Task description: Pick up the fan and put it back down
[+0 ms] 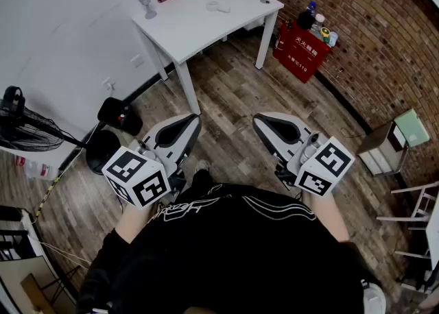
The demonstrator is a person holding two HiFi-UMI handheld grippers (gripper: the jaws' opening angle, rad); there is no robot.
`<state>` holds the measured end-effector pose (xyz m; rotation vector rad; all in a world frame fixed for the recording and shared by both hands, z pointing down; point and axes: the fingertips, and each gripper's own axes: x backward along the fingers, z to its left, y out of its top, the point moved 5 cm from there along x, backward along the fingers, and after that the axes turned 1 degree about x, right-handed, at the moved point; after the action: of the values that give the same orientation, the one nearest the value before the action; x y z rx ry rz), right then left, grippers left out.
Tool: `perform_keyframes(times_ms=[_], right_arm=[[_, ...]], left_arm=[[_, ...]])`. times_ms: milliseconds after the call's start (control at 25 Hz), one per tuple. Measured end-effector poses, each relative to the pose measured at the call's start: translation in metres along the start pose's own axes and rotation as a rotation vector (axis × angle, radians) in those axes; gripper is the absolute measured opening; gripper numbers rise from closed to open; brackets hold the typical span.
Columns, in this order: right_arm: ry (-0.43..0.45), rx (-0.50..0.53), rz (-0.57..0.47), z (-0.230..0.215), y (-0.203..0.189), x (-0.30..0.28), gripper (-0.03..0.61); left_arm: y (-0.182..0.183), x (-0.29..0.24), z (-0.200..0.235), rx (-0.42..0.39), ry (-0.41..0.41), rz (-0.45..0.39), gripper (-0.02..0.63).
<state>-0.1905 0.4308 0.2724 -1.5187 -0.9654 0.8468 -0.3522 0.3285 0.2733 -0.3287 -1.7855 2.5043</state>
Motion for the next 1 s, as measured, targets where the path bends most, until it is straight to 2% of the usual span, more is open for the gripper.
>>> perform_keyframes(times_ms=[600, 640, 760, 840, 1000], right_arm=[[-0.062, 0.014, -0.013, 0.0, -0.003, 0.025, 0.009], [-0.071, 0.018, -0.006, -0.001, -0.005, 0.024, 0.021], [-0.09, 0.036, 0.016, -0.005, -0.006, 0.022, 0.138], [-0.107, 0.046, 0.024, -0.009, -0.006, 0.021, 0.159], [-0.167, 0.059, 0.035, -0.025, -0.004, 0.018, 0.28]], left_arm=[[-0.014, -0.004, -0.011, 0.019, -0.009, 0.035, 0.032], [-0.016, -0.004, -0.009, 0.021, -0.009, 0.039, 0.032], [-0.017, -0.008, -0.004, 0.021, -0.013, 0.044, 0.032], [-0.017, -0.012, 0.001, 0.024, -0.015, 0.042, 0.032], [-0.016, -0.026, 0.013, 0.038, -0.032, 0.043, 0.032]])
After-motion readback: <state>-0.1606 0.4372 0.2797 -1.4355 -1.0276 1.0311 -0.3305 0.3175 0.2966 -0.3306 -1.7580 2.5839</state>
